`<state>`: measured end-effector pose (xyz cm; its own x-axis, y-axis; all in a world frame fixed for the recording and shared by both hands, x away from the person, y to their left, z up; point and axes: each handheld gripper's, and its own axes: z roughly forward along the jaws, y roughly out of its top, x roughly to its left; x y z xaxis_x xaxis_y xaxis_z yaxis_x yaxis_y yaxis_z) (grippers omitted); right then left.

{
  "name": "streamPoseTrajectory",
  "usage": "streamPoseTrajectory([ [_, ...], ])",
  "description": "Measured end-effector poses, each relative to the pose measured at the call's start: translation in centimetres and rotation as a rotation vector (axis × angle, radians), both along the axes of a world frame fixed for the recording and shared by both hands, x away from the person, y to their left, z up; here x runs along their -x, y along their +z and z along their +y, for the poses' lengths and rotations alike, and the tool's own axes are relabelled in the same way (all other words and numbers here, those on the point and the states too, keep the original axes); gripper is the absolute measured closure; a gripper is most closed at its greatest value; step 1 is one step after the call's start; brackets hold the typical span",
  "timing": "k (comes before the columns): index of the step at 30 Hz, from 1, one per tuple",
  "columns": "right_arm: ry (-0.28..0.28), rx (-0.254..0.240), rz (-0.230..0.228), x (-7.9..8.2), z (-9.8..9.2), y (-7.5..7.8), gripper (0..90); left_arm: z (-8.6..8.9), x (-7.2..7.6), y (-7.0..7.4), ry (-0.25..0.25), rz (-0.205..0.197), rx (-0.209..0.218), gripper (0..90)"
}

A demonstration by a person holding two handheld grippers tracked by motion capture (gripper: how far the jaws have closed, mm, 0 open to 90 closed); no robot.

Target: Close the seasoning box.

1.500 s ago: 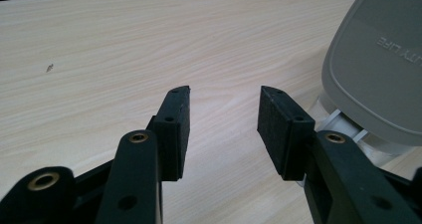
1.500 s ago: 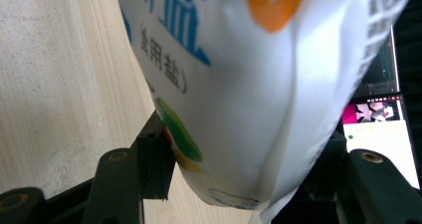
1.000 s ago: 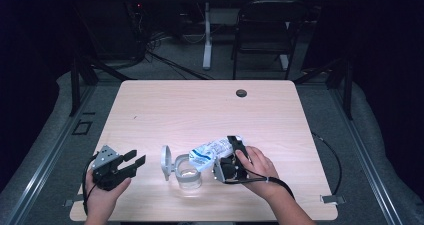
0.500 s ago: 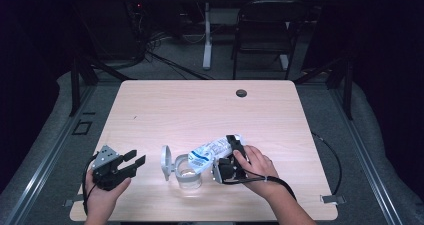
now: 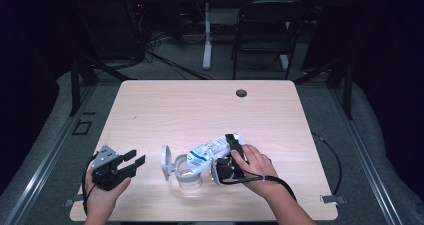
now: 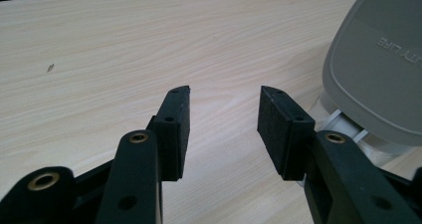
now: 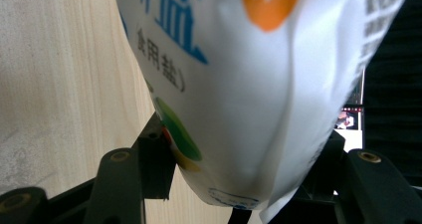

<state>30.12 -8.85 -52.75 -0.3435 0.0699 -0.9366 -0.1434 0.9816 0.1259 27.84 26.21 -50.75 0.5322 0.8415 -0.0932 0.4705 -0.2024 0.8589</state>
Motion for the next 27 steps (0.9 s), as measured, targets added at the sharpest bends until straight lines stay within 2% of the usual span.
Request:
streamPoseTrajectory([
  [8, 0.005, 0.008, -0.012, 0.03, 0.09, -0.07, 43.1, 0.0, 0.0, -0.02, 0.0, 0.002, 0.0, 56.7],
  [9, -0.004, 0.029, -0.017, 0.14, 0.14, 0.08, 43.1, 0.0, 0.0, -0.02, 0.0, 0.002, 0.0, 56.7],
  [14, 0.006, 0.02, -0.019, 0.14, 0.22, 0.13, 43.3, -0.06, -0.02, -0.08, 0.0, -0.002, 0.003, 56.7],
  [24, 0.003, 0.044, -0.024, 0.21, 0.4, 0.3, 43.4, 0.02, -0.01, -0.04, 0.001, 0.002, 0.002, 56.7],
  [27, -0.005, 0.072, -0.034, 0.27, 0.49, 0.48, 43.4, 0.07, -0.03, -0.07, -0.001, 0.002, 0.003, 56.7],
])
